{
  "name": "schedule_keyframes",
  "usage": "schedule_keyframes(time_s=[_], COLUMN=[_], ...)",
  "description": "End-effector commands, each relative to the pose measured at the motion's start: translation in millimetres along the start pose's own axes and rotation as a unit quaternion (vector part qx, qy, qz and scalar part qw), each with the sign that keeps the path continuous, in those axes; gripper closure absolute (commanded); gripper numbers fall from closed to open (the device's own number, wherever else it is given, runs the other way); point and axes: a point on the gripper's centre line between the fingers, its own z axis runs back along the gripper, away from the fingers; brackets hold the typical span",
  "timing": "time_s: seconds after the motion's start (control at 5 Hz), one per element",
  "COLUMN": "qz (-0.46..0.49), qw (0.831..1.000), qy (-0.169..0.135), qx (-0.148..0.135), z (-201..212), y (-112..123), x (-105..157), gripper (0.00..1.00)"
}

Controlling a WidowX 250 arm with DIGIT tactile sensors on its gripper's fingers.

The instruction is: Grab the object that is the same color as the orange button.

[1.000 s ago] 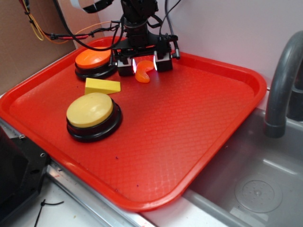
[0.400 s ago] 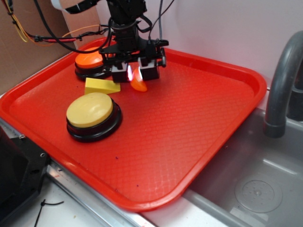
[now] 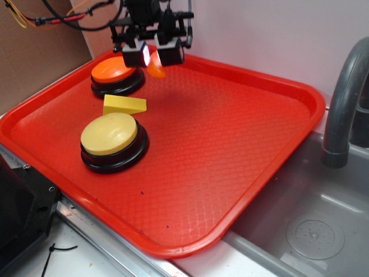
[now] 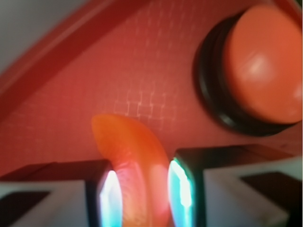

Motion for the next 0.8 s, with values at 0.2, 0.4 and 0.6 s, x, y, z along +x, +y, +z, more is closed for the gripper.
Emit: schedule_keyframes(time_s=[0.2,0.4,0.6], qz=[-0.181,-0.200,-0.187], qw=[0.982,0.977,0.981], qy=[-0.029,-0.034,-0.004], qx=[-0.051,-0.065,-0.053], z=[126.1,132.7,122.6], y=[-2.3,-0.7,2.4], x=[-24.2,-31.2,-22.9], gripper=[1.00,1.00,1.00])
